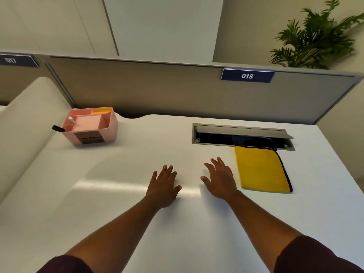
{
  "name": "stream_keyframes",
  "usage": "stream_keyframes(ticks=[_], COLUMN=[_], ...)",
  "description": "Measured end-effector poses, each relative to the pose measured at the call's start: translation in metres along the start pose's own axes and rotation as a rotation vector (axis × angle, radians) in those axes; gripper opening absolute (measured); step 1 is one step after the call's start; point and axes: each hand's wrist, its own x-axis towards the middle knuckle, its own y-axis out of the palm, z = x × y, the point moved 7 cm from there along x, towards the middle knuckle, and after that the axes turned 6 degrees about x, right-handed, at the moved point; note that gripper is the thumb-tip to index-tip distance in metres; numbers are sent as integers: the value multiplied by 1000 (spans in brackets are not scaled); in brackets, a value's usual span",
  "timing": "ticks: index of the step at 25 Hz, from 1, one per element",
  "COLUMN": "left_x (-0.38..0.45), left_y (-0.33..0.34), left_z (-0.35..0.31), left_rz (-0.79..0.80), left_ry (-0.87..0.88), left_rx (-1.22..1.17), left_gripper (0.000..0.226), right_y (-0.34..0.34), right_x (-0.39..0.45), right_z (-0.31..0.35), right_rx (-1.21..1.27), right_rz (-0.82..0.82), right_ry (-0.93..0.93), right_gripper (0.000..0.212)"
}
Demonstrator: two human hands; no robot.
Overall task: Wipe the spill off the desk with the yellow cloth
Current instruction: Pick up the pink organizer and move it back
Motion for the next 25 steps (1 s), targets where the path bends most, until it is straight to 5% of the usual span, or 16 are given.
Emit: stream_keyframes(ticks=[10, 15, 20, 25], left_x=[-14, -17, -10, 24], left_y=[-30, -48, -65, -68], left_z=[229, 332, 424, 473], left_rz=[-128, -326, -488, -353], left_ry=[-120, -371, -804, -732], left_rx=[-100, -485, -1118, -1254], left_gripper=[61, 62, 72, 81], right_y=[47, 65, 51, 31], right_x=[49, 87, 140, 194], right_z=[196, 291, 356, 402], right_rx=[209, 536, 878, 1005], right_rz=[52, 121, 172, 158], right_ry=[-34, 52, 243, 346], right_gripper=[65, 71, 64, 64])
